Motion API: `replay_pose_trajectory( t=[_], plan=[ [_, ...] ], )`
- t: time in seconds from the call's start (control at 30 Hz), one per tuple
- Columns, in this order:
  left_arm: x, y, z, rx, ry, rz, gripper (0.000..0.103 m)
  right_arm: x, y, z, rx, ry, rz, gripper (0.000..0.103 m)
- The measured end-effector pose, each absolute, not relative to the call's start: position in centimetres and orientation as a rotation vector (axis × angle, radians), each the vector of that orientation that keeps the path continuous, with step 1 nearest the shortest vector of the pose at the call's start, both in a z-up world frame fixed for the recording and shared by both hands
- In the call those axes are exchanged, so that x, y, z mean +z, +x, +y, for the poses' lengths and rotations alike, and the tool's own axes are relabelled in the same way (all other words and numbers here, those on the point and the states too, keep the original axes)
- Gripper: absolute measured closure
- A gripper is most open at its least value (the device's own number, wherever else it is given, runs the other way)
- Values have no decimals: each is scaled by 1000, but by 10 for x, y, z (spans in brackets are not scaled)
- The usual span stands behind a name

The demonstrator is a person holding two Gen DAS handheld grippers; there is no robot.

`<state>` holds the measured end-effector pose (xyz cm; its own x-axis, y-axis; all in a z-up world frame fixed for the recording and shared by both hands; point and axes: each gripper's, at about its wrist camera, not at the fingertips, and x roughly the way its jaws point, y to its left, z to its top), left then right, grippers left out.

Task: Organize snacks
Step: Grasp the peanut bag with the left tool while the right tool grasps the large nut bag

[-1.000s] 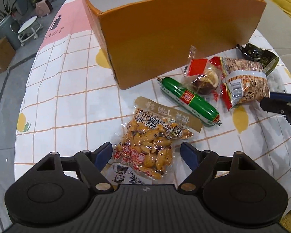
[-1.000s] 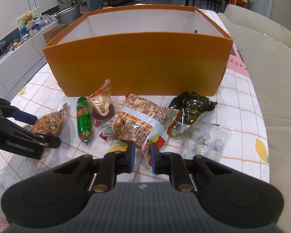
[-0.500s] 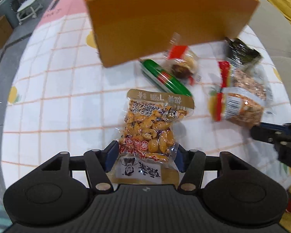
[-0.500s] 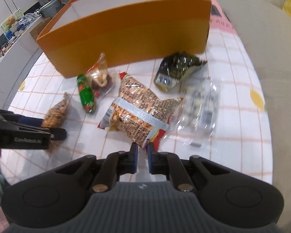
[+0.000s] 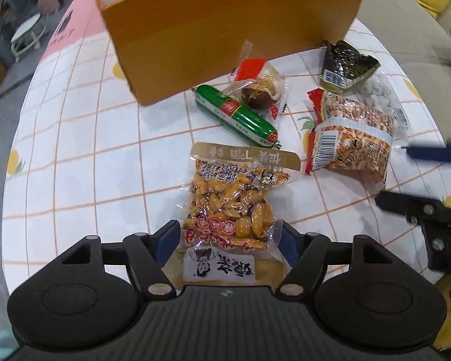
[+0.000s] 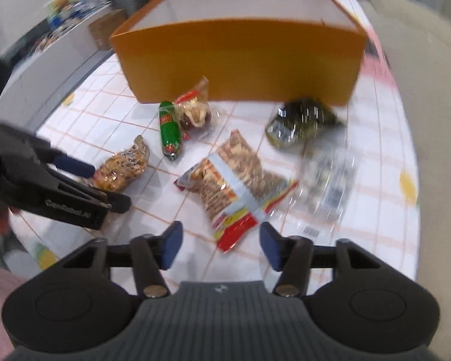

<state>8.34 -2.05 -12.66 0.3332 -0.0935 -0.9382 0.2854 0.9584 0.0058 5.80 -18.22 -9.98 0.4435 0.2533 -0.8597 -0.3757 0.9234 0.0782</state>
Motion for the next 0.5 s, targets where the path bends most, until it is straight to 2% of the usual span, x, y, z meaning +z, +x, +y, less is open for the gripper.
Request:
replay_pose_trajectory(
  t=[0.1, 0.27, 0.37, 0.5],
  plan=[
    [-127, 83, -21, -263, 181, 1211, 20, -104, 57, -179, 381, -248, 973, 38],
    [-127, 84, -17, -265, 155, 1188, 22, -110, 59, -184, 460, -291, 929, 37],
    [-127, 84, -18, -280, 159, 1173, 22, -111, 57, -177, 507, -369, 846, 29],
    [-126, 83, -19, -308, 193, 1148, 20, -114, 60, -172, 535, -401, 810, 28]
  ],
)
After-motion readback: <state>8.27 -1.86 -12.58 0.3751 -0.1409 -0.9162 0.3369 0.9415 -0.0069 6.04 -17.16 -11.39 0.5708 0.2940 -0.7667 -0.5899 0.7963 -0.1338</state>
